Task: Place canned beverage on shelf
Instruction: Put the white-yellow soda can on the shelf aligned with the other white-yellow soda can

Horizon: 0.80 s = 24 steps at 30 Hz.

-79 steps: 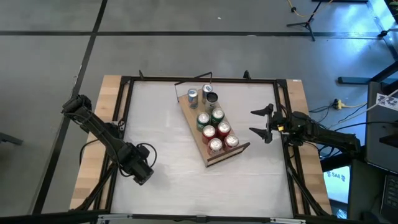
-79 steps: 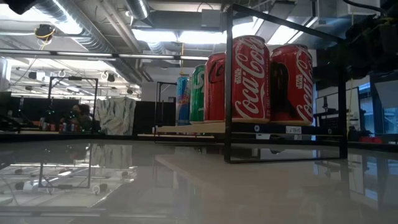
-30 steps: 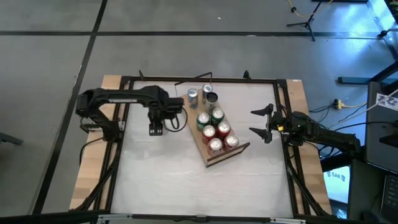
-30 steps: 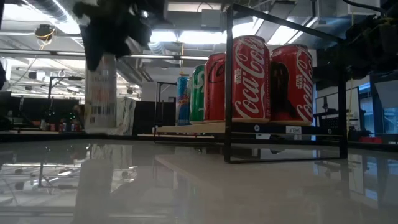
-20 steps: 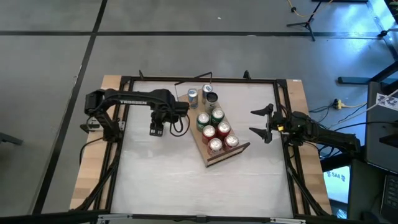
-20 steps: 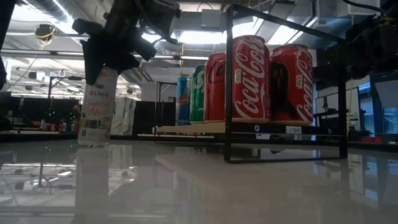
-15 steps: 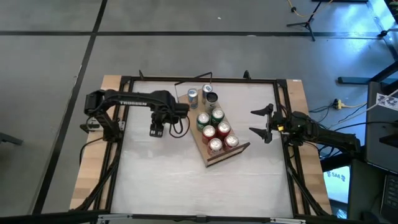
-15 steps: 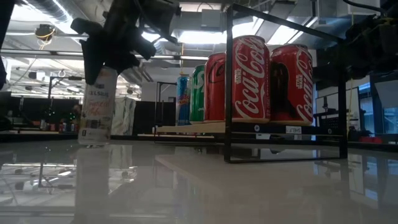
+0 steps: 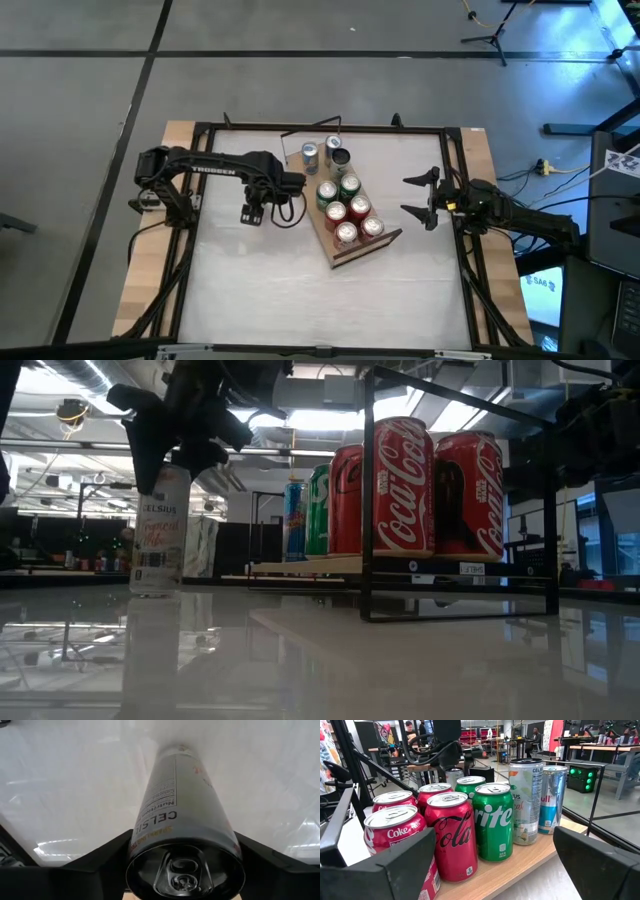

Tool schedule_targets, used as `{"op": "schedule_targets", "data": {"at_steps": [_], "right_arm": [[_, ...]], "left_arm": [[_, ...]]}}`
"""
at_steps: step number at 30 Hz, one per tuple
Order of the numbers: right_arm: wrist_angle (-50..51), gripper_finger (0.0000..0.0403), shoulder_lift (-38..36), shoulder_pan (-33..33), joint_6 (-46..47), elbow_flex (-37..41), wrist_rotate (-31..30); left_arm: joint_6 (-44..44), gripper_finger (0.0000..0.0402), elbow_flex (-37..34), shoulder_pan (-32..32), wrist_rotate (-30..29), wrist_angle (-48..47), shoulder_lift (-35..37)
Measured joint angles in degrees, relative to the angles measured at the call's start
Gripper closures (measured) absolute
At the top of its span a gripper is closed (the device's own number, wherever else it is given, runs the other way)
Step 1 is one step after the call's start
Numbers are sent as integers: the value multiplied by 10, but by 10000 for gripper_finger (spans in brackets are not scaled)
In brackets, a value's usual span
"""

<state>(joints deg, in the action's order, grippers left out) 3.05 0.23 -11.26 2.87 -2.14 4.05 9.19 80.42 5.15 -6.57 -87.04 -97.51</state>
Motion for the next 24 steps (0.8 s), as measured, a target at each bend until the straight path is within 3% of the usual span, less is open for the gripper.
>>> {"op": "schedule_targets", "data": {"at_steps": [13, 24], "right_arm": [[0, 4, 0, 0, 0, 0, 0], [0, 4, 0, 0, 0, 0, 0]], "left_arm": [[0, 90, 0, 0, 0, 18, 0], [0, 35, 0, 0, 0, 18, 0]]}}
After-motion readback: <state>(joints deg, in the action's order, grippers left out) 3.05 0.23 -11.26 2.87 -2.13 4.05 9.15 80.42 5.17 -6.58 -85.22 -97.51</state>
